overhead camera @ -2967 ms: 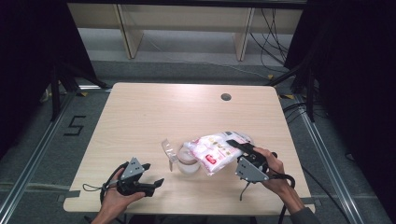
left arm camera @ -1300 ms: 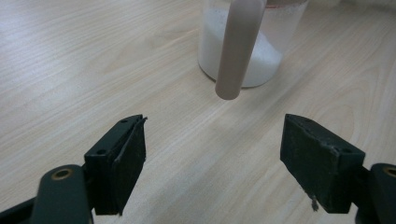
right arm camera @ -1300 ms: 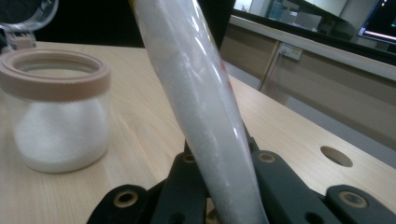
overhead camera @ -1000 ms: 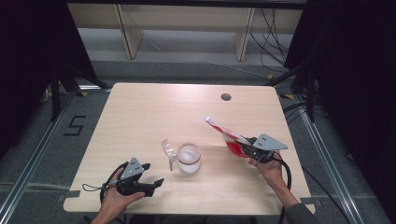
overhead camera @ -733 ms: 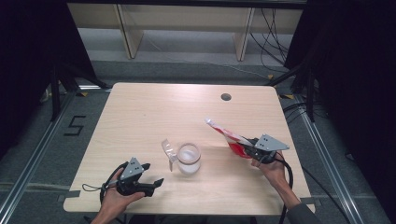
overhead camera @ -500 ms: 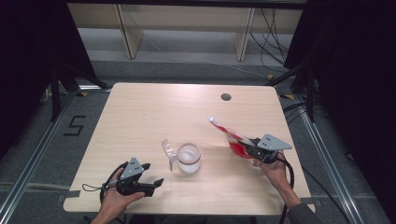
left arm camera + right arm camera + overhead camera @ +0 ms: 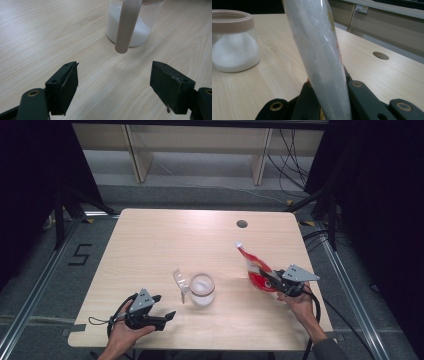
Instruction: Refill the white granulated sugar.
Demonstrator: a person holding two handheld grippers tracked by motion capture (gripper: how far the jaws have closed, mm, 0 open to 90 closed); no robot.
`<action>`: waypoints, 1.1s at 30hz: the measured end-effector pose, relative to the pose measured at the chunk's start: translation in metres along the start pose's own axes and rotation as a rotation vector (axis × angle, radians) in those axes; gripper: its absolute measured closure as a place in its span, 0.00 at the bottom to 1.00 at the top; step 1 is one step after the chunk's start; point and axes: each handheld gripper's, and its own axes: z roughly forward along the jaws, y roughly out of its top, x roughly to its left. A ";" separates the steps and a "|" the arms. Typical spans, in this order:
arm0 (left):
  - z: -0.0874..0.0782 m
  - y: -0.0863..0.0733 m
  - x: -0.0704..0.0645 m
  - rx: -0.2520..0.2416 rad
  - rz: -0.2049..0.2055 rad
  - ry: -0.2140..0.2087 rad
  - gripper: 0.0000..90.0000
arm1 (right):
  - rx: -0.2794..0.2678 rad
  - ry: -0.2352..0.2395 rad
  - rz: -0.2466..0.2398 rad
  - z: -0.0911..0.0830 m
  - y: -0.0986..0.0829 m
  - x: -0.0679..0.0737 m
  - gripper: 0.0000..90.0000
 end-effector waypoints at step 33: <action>0.000 0.001 0.000 -0.002 0.000 -0.001 0.25 | 0.044 -0.013 0.059 -0.014 -0.004 -0.004 0.83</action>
